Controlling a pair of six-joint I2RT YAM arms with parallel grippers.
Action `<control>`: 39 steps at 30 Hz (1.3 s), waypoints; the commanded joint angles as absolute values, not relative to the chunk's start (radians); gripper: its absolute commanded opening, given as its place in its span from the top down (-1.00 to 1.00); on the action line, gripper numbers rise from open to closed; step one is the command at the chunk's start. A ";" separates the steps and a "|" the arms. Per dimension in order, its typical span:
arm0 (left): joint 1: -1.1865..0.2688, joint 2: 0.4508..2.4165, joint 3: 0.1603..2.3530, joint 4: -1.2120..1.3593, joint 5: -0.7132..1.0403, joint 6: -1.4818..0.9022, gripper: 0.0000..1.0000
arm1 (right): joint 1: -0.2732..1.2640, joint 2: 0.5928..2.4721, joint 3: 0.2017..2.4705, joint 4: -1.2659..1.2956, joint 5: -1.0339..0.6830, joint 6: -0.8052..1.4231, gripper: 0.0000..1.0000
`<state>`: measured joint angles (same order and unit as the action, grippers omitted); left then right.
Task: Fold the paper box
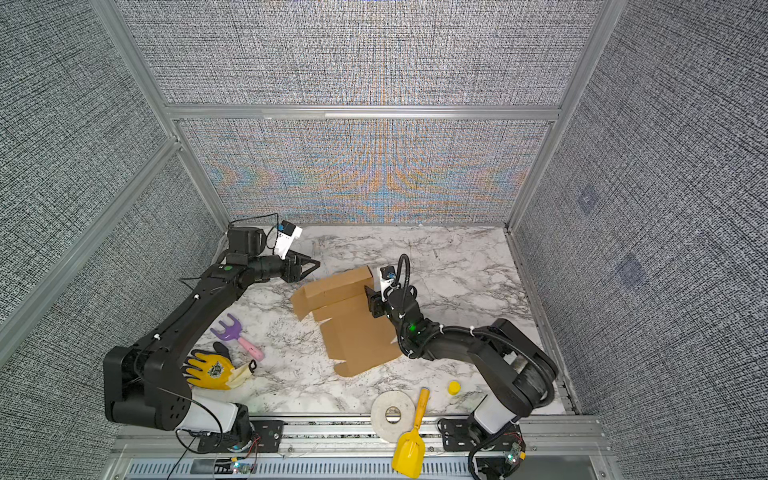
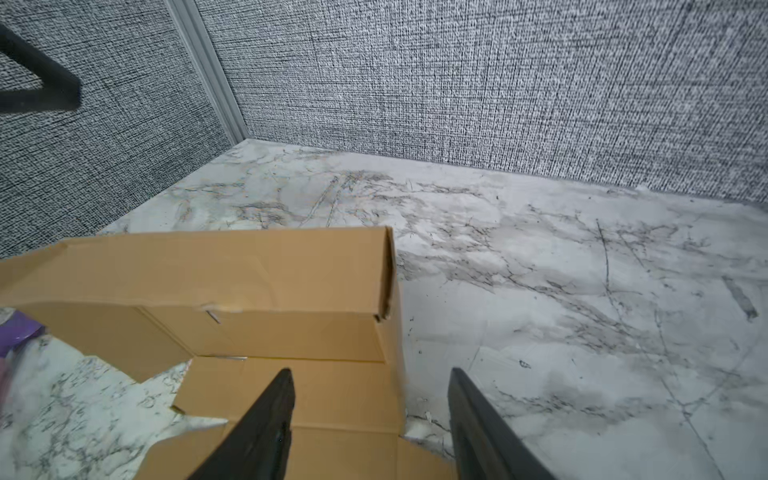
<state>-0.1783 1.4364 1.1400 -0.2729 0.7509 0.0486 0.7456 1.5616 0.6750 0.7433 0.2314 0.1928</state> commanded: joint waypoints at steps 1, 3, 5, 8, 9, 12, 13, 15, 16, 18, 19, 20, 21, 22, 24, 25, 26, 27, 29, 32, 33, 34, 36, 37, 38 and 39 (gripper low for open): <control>-0.164 1.390 1.105 -0.313 0.737 0.171 -0.05 | 0.757 1.497 0.729 0.527 0.251 0.149 -0.19; -0.156 1.353 1.076 -0.323 0.708 0.215 -0.06 | 0.759 1.455 0.770 0.430 0.248 0.144 -0.19; -0.148 1.321 1.050 -0.336 0.681 0.260 -0.05 | 0.759 1.427 0.823 0.331 0.243 0.143 -0.19; -0.132 1.273 1.006 -0.347 0.634 0.321 -0.05 | 0.759 1.410 0.915 0.172 0.224 0.112 -0.19; -0.122 1.261 0.993 -0.352 0.624 0.342 -0.05 | 0.758 1.411 0.970 0.124 0.220 0.095 -0.19; -0.097 1.232 0.959 -0.386 0.589 0.405 -0.05 | 0.744 1.429 1.059 0.024 0.211 0.070 -0.19; -0.091 1.225 0.950 -0.398 0.575 0.420 -0.05 | 0.734 1.439 1.084 -0.001 0.196 0.065 -0.19; -0.073 1.217 0.935 -0.424 0.556 0.460 -0.05 | 0.704 1.465 1.139 -0.052 0.149 0.063 -0.19; -0.068 1.215 0.926 -0.431 0.552 0.476 -0.06 | 0.691 1.478 1.158 -0.071 0.128 0.064 -0.19; -0.058 1.213 0.910 -0.451 0.553 0.510 -0.07 | 0.664 1.510 1.203 -0.104 0.092 0.066 -0.19; -0.054 1.213 0.906 -0.458 0.555 0.521 -0.08 | 0.656 1.523 1.225 -0.117 0.076 0.065 -0.19; -0.047 1.212 0.899 -0.462 0.559 0.526 -0.08 | 0.649 1.540 1.250 -0.132 0.063 0.061 -0.19; -0.037 1.209 0.891 -0.458 0.571 0.526 -0.10 | 0.647 1.555 1.277 -0.148 0.053 0.054 -0.19; -0.033 1.208 0.883 -0.453 0.580 0.525 -0.11 | 0.646 1.566 1.300 -0.162 0.046 0.048 -0.19; -0.015 1.215 0.864 -0.440 0.612 0.517 -0.11 | 0.647 1.583 1.343 -0.184 0.028 0.050 -0.19; -0.010 1.221 0.854 -0.426 0.619 0.508 -0.11 | 0.646 1.585 1.353 -0.185 0.018 0.060 -0.19; -0.007 1.231 0.845 -0.407 0.621 0.495 -0.09 | 0.647 1.587 1.358 -0.181 0.004 0.074 -0.19; -0.007 1.244 0.837 -0.391 0.621 0.485 -0.06 | 0.649 1.585 1.359 -0.175 -0.005 0.094 -0.19; -0.008 1.265 0.835 -0.363 0.632 0.454 0.08 | 0.657 1.576 1.351 -0.162 -0.005 0.144 -0.19; -0.008 1.291 0.828 -0.332 0.687 0.409 0.30 | 0.684 1.556 1.319 -0.136 0.003 0.215 -0.19; -0.009 1.297 0.823 -0.315 0.712 0.392 0.36 | 0.698 1.550 1.308 -0.131 0.008 0.222 -0.19; -0.010 1.303 0.819 -0.298 0.731 0.371 0.42 | 0.711 1.545 1.303 -0.131 0.018 0.222 -0.19; -0.016 1.313 0.819 -0.268 0.785 0.326 0.55 | 0.739 1.538 1.301 -0.147 0.049 0.222 -0.19; -0.019 1.316 0.819 -0.258 0.804 0.315 0.61 | 0.752 1.534 1.300 -0.156 0.060 0.221 -0.19; -0.025 1.318 0.819 -0.247 0.814 0.306 0.73 | 0.763 1.529 1.302 -0.166 0.071 0.219 -0.19; -0.032 1.323 0.819 -0.234 0.810 0.295 0.86 | 0.775 1.525 1.302 -0.174 0.086 0.219 -0.19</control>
